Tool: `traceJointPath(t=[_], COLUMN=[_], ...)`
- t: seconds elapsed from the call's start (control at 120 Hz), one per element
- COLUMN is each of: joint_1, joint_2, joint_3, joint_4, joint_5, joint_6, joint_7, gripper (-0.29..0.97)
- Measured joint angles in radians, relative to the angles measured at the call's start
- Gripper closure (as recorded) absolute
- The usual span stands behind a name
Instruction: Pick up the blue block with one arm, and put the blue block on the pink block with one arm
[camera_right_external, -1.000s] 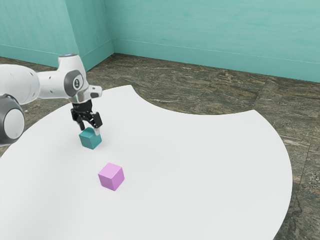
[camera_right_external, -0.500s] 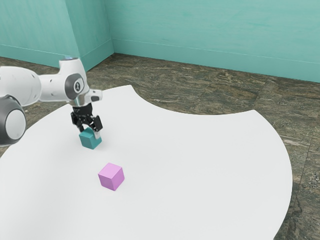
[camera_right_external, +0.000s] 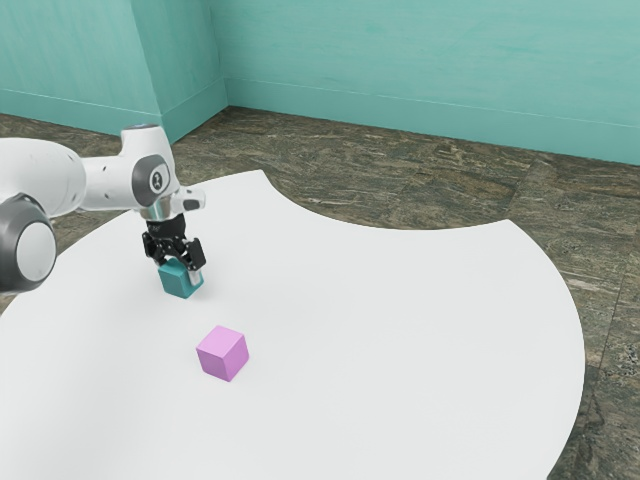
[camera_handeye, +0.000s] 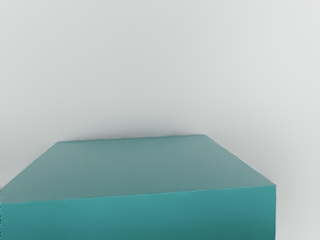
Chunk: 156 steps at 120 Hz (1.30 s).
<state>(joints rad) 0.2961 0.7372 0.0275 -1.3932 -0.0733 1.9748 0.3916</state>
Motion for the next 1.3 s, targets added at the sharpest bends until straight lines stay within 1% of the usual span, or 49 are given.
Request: traceJointPath(t=[0.1, 0.417, 0.608, 0.85, 0.933, 1.083, 1.175, 1.3], joint_1=[0.0, 0.0, -0.001, -0.001, -0.002, -0.007, -0.007, -0.008], joint_2=[0.0, 0.006, 0.004, -0.013, -0.041, -0.151, -0.22, -0.275], joint_3=[0.0, 0.0, -0.001, 0.0, 0.0, -0.005, -0.03, -0.068], joint_4=[0.001, 0.004, 0.003, 0.001, -0.012, -0.127, -0.206, -0.28], joint_5=[0.001, 0.003, 0.002, 0.005, 0.007, 0.016, 0.038, 0.07], joint_6=[0.0, 0.002, 0.002, 0.0, -0.004, -0.005, -0.002, 0.003], joint_7=[-0.001, -0.005, -0.008, -0.009, -0.01, -0.011, -0.013, -0.019], gripper=[0.03, 0.21, 0.26, 0.27, 0.28, 0.28, 0.28, 0.29])
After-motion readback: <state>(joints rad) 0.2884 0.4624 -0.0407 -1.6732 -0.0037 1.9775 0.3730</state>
